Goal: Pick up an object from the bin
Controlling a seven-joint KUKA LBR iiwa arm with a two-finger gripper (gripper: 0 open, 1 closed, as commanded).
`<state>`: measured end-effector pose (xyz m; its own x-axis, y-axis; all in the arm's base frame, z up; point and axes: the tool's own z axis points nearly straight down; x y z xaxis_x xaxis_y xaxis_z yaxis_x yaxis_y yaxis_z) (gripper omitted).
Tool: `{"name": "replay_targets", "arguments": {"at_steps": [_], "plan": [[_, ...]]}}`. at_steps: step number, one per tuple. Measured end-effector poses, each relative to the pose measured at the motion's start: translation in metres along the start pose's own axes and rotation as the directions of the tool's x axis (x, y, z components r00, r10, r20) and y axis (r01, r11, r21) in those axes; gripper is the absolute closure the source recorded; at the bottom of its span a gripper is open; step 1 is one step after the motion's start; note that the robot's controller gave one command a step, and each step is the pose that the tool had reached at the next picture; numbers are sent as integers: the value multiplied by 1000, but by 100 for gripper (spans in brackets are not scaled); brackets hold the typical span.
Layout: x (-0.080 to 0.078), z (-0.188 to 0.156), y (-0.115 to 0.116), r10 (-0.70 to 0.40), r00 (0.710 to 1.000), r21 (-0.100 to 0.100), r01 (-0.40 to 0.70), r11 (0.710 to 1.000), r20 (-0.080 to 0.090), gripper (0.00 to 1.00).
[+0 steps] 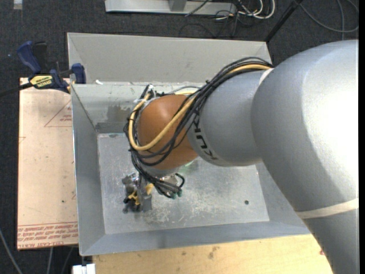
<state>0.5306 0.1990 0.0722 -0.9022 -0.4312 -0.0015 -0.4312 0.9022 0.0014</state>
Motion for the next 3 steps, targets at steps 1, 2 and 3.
{"name": "replay_targets", "arguments": {"at_steps": [1, 2, 3], "plan": [[0, 0, 0, 0, 1000, 0, 0, 1000, 0, 100], [0, 0, 0, 0, 1000, -1, 0, 1000, 0, 100], [0, 0, 0, 0, 1000, -1, 0, 1000, 0, 100]]}}
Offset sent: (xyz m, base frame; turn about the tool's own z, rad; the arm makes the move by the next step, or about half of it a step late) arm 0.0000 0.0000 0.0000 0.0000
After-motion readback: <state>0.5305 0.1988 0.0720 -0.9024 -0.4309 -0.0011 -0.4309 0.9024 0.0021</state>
